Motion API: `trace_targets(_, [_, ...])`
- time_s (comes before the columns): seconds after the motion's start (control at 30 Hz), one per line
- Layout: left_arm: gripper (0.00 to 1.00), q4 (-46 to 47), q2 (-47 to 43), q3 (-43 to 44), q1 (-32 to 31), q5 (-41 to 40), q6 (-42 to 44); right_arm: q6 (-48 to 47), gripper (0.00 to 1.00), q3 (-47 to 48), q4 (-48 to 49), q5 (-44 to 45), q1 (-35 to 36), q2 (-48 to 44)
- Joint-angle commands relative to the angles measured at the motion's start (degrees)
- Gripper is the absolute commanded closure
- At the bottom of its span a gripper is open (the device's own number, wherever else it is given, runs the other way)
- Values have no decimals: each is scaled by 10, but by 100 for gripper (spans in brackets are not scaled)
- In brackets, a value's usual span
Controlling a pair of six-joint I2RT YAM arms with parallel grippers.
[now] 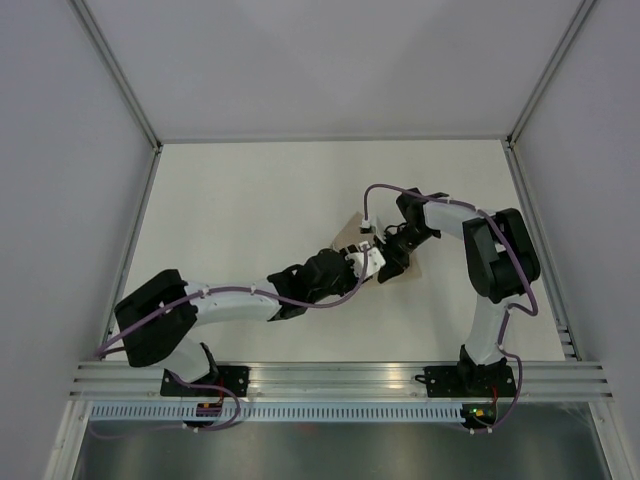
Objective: Fold the napkin, place the utensils inside, and roll it up
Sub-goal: Roll the napkin with the utensil
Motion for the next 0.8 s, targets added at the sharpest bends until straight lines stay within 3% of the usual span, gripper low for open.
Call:
trace_targets(0.0, [54, 18, 43, 23, -22, -7, 119, -17, 91, -17, 18, 67, 5, 59])
trace_targets(0.3, [51, 5, 154, 72, -71, 0, 182, -19, 91, 9, -8, 66, 5, 89])
trace_targets(0.53, [49, 55, 215, 88, -72, -33, 211, -18, 91, 12, -15, 66, 5, 95])
trace_targets(0.77, [49, 31, 253, 106, -67, -31, 213, -17, 91, 20, -19, 65, 5, 102])
